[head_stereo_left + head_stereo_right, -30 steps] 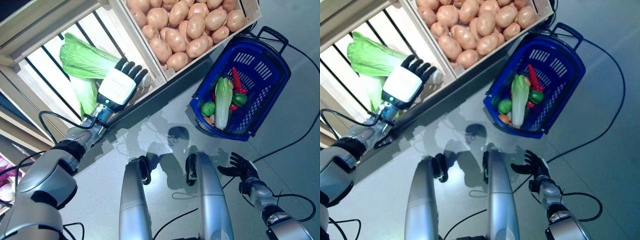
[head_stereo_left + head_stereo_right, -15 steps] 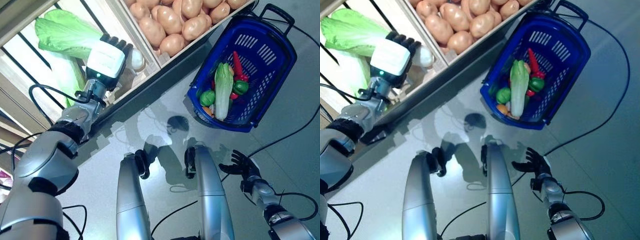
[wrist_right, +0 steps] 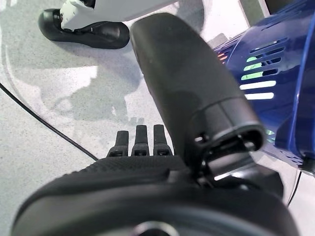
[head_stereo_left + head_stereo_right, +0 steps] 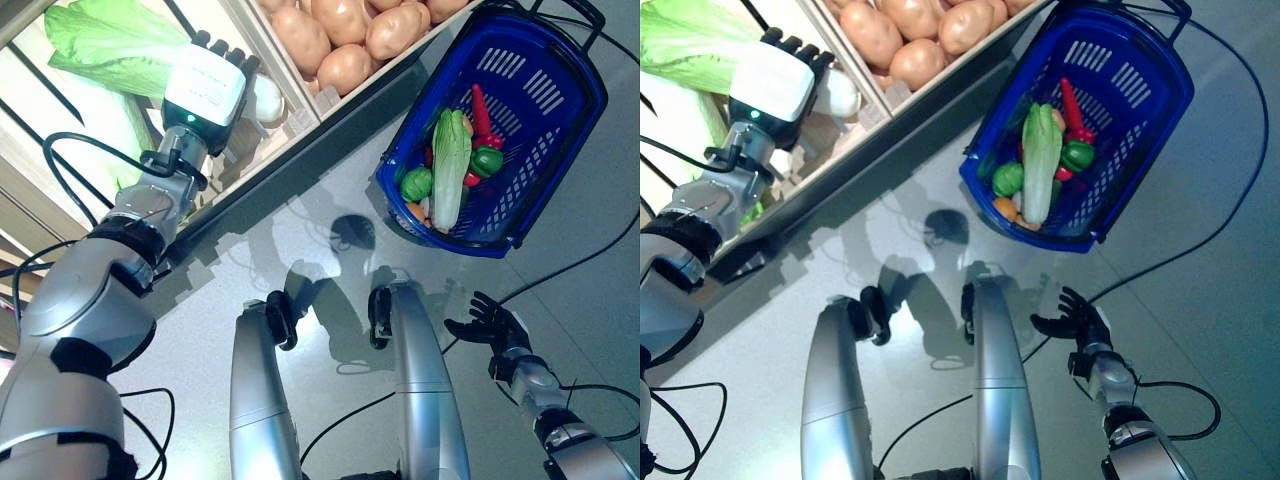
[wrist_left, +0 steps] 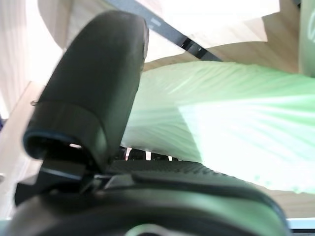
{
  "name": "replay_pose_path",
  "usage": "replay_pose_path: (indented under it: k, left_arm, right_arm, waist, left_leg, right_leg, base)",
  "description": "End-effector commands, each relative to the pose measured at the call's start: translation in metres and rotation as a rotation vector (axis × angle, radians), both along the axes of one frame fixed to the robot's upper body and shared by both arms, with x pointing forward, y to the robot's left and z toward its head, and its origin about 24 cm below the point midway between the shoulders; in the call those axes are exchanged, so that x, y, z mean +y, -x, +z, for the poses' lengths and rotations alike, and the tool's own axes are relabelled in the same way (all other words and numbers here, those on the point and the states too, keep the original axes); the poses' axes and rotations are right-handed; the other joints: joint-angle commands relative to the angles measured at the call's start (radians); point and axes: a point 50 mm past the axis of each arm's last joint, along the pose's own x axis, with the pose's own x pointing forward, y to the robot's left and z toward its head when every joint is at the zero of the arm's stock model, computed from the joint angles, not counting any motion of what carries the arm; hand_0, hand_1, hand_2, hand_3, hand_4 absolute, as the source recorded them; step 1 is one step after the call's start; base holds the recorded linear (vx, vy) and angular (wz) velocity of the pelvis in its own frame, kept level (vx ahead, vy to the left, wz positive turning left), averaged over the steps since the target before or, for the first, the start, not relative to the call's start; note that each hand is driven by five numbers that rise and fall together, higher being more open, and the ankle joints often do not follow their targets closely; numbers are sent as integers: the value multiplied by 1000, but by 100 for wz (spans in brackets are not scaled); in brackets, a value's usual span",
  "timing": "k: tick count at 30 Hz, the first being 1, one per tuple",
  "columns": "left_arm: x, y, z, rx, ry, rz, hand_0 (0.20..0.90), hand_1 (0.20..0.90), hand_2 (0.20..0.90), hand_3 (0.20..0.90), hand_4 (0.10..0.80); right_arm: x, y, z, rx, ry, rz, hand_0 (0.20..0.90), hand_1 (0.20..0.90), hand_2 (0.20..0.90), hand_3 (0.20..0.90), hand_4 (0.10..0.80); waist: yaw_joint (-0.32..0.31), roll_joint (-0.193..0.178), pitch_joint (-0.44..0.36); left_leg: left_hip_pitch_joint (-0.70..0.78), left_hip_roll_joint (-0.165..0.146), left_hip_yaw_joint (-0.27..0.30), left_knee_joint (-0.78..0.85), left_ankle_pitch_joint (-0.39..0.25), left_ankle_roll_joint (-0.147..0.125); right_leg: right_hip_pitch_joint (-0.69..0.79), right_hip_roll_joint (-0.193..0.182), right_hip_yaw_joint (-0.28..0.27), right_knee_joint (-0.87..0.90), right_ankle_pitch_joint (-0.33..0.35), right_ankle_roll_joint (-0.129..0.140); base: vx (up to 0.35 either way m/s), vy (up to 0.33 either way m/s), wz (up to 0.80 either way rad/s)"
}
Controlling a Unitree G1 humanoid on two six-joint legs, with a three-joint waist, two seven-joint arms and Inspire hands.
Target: Put vegetables into the basket
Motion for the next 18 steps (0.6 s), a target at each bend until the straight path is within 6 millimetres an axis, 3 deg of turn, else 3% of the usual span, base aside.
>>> replay_pose_path:
  k: [1,12,18]
  left_arm:
    - [21,7,48,-102,43,78,300,300,300,300,400]
    - [29,8,26,-6,68,57,300,300,300,300,400]
    - [30,11,8,18,73,-7,300,300,300,300,400]
  right_arm:
    - [-21,9,10,-100,-15,-87,900,900,900,900,800]
    - [-27,17,4,-65,-13,-78,900,900,900,900,800]
    - [-26,28,-4,-40,-20,-67,900,900,900,900,800]
  waist:
    - [-30,-6,-14]
    - [-27,0,-55]
    - [-16,9,-114]
  left_leg:
    - [81,-20,37,11,-154,89]
    - [272,6,86,-133,-128,66]
    - [426,-2,120,-273,-92,51]
  right_leg:
    - [71,19,28,-213,160,22]
    - [248,14,23,-330,169,26]
    - [390,0,7,-442,184,28]
  base:
    - [0,0,0]
    - [22,4,-1]
    - [39,9,-6]
